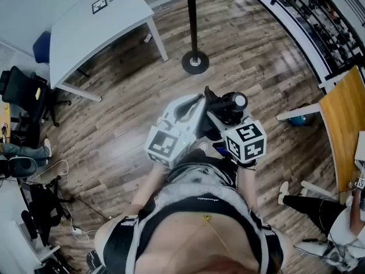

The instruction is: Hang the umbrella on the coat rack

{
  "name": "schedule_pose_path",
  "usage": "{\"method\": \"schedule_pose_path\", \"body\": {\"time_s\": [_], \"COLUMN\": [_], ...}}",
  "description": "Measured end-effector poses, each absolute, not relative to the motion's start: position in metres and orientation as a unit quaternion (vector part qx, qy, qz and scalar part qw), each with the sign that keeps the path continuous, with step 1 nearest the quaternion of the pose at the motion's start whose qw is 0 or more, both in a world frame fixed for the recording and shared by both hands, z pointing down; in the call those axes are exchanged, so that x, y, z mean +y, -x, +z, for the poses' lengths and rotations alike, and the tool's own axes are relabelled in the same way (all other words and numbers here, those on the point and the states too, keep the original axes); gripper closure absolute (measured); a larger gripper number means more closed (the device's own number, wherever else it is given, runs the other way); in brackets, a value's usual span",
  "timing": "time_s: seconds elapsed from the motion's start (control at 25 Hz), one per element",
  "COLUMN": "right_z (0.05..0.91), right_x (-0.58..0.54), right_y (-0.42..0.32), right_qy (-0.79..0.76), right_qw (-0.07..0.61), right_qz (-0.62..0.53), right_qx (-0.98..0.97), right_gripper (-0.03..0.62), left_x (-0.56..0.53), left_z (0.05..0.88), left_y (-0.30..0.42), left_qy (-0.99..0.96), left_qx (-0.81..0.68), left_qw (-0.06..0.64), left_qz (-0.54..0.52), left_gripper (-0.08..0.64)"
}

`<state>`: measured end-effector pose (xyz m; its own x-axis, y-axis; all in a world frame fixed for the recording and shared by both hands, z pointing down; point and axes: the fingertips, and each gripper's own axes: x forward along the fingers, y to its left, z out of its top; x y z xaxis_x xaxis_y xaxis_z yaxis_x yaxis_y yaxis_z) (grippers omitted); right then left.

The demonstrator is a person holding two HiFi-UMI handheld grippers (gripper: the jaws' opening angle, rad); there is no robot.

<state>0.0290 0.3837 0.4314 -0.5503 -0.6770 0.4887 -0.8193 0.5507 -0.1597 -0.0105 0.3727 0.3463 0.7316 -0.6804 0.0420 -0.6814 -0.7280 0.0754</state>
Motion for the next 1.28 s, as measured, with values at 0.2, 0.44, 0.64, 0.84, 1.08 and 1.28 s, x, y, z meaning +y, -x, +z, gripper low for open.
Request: {"method": "schedule_pose_path", "body": {"time_s": [0.2,0.44,0.64,0.84,1.08,1.28], "right_z": [0.428,0.427,0.432,0.434,0.437,0.440], "right_x": [0.377,0.363,0.346,0.322,0.287,0.255], "right_y": [-0.030,-0.029,-0.029,-0.031,-0.035,-0.032], "right_qy": [-0.428,-0.421,-0.421,-0.428,-0.433,-0.434], "right_qw": [0.193,0.192,0.202,0.206,0.205,0.210], "right_qz": [0.186,0.184,0.182,0.186,0.189,0.192], "right_qx": [-0.863,-0.867,-0.865,-0.860,-0.857,-0.855], "right_gripper": [0.334,0.334,0.334,0.334,0.334,0.334], "left_x": [0.369,0.354,0.334,0.306,0.272,0.239], "left_z": [0.346,0.347,0.350,0.345,0.345,0.346], "left_y": [0.013,0.011,0.007,0.003,-0.002,0.000], "left_qy": [-0.925,-0.923,-0.925,-0.928,-0.932,-0.934], "left_qx": [-0.378,-0.383,-0.377,-0.369,-0.360,-0.356], "left_qw": [0.041,0.042,0.043,0.043,0.039,0.041], "left_qz": [0.011,0.012,0.015,0.008,0.010,0.009], "left_gripper": [0.546,0.546,0.546,0.546,0.546,0.546]}}
